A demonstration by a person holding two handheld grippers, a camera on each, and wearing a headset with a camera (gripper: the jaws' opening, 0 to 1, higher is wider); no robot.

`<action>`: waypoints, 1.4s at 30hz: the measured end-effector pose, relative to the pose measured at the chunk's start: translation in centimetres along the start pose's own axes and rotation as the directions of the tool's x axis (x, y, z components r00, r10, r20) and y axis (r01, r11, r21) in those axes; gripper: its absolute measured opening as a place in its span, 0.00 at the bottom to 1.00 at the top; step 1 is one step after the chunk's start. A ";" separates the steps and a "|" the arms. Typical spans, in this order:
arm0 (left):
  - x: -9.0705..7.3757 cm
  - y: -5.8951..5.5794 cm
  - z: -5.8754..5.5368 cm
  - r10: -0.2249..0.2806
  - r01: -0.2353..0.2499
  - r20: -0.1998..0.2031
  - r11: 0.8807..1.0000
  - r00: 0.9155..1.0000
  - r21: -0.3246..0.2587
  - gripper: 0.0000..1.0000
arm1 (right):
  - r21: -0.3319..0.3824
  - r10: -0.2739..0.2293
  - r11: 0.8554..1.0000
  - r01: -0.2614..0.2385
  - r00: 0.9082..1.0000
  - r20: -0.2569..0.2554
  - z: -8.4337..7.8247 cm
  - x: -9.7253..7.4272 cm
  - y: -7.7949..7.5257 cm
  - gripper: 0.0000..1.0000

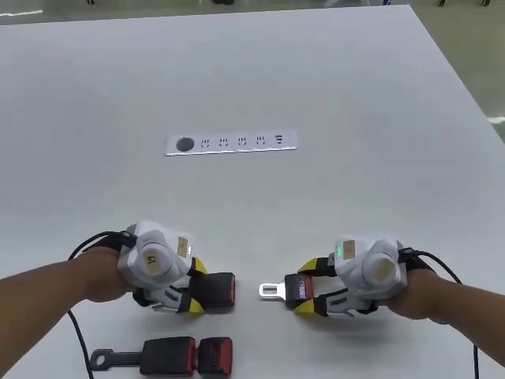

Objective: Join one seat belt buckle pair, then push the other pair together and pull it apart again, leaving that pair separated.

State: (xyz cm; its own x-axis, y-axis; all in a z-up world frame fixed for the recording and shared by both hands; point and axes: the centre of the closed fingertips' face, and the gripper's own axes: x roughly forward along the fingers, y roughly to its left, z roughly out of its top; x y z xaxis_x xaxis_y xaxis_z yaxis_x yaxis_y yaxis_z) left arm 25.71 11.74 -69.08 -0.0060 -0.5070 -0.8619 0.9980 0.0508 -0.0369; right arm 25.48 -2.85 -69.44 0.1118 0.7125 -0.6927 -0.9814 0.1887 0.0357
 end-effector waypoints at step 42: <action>0.1 0.0 0.1 0.003 -0.002 0.007 1.000 1.000 -0.012 0.33 | 0.026 -0.020 0.999 0.021 0.999 -0.031 -3.4 -4.9 -0.4 0.34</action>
State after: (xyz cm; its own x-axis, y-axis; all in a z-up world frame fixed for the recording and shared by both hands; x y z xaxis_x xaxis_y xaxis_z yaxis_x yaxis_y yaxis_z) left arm 25.73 11.61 -69.11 -0.0031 -0.5129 -0.8585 0.9972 0.0625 -0.0409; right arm 24.80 -8.75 -68.54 0.1268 0.6871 -0.7154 -0.9744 0.2213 0.0398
